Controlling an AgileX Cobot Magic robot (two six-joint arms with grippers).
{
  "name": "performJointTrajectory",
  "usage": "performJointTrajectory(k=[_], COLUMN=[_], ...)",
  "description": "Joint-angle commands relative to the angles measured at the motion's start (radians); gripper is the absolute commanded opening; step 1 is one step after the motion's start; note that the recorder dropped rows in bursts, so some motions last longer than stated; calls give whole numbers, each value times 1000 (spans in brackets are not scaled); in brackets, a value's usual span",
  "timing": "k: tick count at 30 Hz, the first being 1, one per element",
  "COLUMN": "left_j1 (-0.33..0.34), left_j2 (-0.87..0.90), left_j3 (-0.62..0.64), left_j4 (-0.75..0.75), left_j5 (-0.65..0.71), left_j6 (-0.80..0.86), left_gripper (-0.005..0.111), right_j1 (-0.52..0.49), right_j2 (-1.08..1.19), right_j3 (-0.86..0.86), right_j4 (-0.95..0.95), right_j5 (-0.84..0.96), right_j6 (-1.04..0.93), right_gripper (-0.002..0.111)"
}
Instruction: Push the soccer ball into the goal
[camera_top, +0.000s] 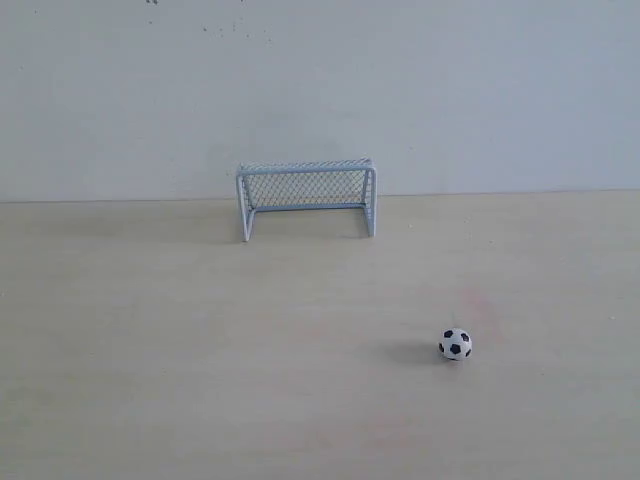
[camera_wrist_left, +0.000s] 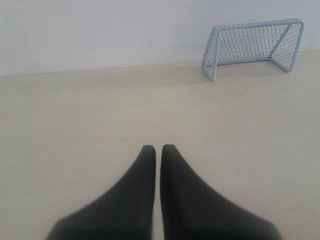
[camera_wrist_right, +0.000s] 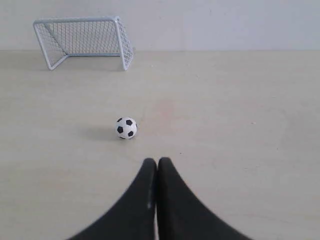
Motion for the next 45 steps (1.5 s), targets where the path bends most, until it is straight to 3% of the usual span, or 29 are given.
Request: performJointTrajectory(k=[1,9,19,28,34,42,45], left_j1=[3,3,3,3,3,3,3], left_j2=[-3,-3,-3,-3,-3,-3,-3], left_j3=[3,3,3,3,3,3,3], left_j4=[1,1,1,1,1,1,1], left_j5=[-1,-1,-1,-1,-1,-1,-1], left_j6=[2,2,2,2,2,2,2], left_gripper=[4,4,4,4,4,4,4], right_j1=[-3,-3,-3,-2,-2,-2,-2], right_j2=[-4,-4,-4,-4,69,411,544], right_j3=[0,0,0,0,-204,-599,-747], right_j4=[-2,-2,-22,12,12,12,-25], right_j5=[-13,-13,-192,-842,-768,-639,-467], right_j6=[-3,-7,-119,108,127,120,7], right_gripper=[0,0,0,0,0,0,0])
